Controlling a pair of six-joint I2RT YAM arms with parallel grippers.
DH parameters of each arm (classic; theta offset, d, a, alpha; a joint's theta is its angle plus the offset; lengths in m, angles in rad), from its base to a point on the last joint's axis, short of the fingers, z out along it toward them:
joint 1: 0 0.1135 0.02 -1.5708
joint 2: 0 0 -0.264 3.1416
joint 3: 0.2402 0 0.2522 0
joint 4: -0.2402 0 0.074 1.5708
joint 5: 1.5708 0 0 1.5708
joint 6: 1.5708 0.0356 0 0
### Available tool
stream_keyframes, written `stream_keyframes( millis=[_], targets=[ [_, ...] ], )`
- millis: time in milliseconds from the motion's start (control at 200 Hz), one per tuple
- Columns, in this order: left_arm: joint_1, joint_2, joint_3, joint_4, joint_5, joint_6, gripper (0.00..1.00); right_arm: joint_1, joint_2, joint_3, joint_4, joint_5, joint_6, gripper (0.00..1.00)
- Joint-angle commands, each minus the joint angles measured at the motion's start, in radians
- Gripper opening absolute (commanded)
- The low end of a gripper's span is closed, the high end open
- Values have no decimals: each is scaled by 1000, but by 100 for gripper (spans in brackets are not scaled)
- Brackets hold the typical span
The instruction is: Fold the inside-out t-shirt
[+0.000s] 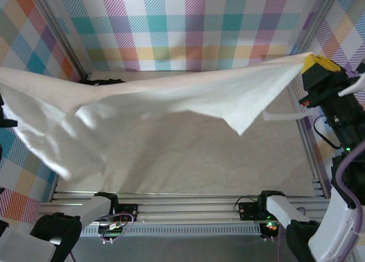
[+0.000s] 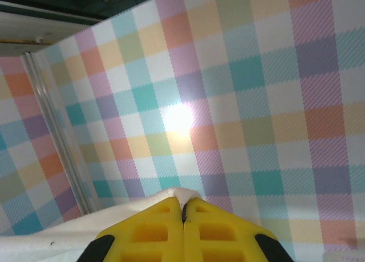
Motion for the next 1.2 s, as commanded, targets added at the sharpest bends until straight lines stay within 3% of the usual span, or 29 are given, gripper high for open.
stream_keyframes(
  millis=[0,220,365,470,575,615,675,735,790,845,895,960,1020,1110,1195],
  targets=[
    [5,170,46,-8,-60,46,0,-1,50,8,-6,3,-4,2],
    [6,389,31,76,-90,95,0,2,197,-49,68,-16,-9,2],
    [11,536,-98,174,-82,101,0,9,341,-176,185,9,-29,3],
    [24,667,-206,275,-50,83,0,35,505,-227,279,41,-44,4],
    [36,882,-181,317,-16,64,0,57,762,-165,332,74,-59,6],
    [36,981,-150,334,-14,57,2,62,893,-97,334,84,-66,10],
    [38,1156,-26,316,11,45,23,66,1116,89,272,106,-64,19],
    [39,1350,193,241,32,26,28,65,1361,406,113,127,-72,28],
    [40,1494,405,154,51,5,34,69,1570,757,-50,126,-79,29],
    [42,1551,504,92,69,-12,39,75,1710,1027,-160,126,-84,31],
    [43,1534,483,59,85,-43,45,80,1743,1105,-215,118,-90,34],
    [43,1465,387,30,129,-70,48,98,1673,985,-224,107,-107,35],
    [42,1363,216,54,166,-96,49,130,1542,739,-159,123,-152,35],
    [42,1107,-218,233,194,-137,52,180,1288,257,40,140,-194,40],
    [42,849,-635,438,220,-219,58,198,1110,-30,90,107,-167,43]
  ],
)
